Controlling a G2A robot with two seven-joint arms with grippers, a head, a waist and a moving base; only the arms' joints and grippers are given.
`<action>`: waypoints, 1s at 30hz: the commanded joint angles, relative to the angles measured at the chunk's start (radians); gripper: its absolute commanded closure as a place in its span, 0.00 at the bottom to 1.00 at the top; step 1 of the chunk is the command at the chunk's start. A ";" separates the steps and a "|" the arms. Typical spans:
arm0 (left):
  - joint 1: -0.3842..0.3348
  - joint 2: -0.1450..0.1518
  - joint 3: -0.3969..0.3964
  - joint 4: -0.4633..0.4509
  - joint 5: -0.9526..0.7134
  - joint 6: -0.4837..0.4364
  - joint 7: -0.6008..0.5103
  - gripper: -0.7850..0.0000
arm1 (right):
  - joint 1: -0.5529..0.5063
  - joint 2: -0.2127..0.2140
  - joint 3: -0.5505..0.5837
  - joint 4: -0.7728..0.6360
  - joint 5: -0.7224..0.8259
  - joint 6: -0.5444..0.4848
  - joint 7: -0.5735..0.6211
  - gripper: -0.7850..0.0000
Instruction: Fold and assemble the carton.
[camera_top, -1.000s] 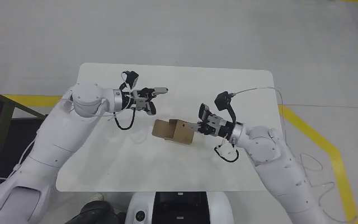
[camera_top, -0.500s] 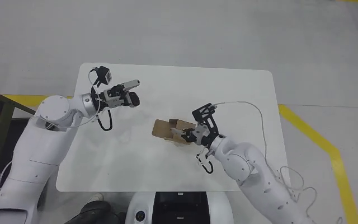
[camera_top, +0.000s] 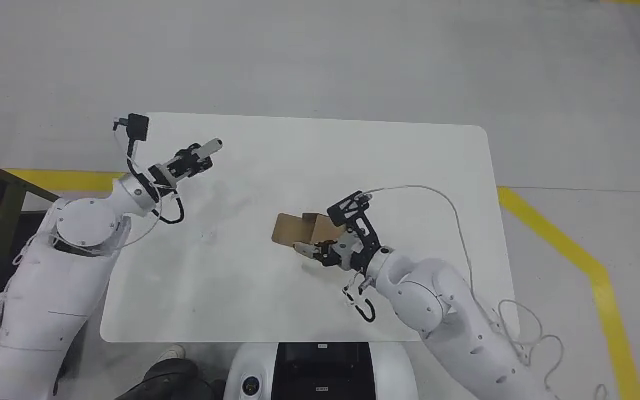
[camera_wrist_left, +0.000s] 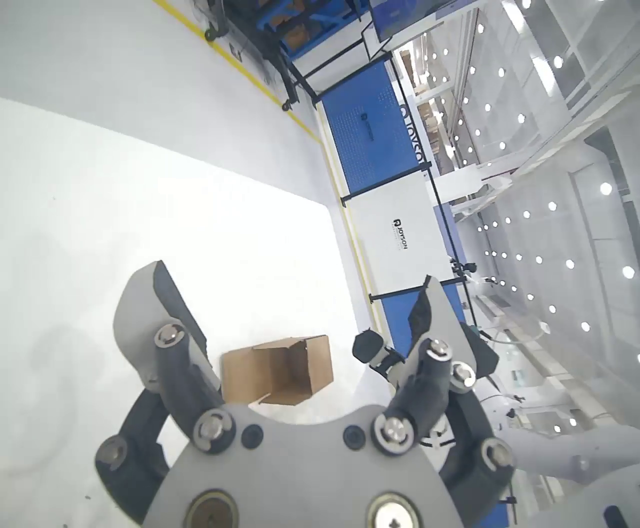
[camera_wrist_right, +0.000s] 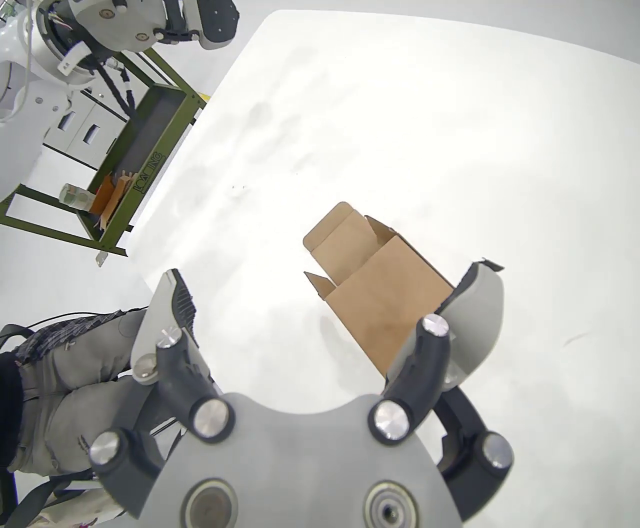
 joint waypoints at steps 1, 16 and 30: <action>0.025 0.001 -0.019 -0.003 0.074 -0.044 0.037 0.00 | -0.003 -0.002 0.002 -0.008 0.001 0.026 0.002 0.00; 0.070 0.000 -0.066 0.005 0.216 -0.127 0.135 0.00 | -0.006 -0.035 -0.072 -0.005 -0.084 0.324 -0.029 0.00; 0.070 0.000 -0.066 0.005 0.216 -0.127 0.135 0.00 | 0.004 -0.042 -0.080 0.041 -0.083 0.296 -0.021 0.00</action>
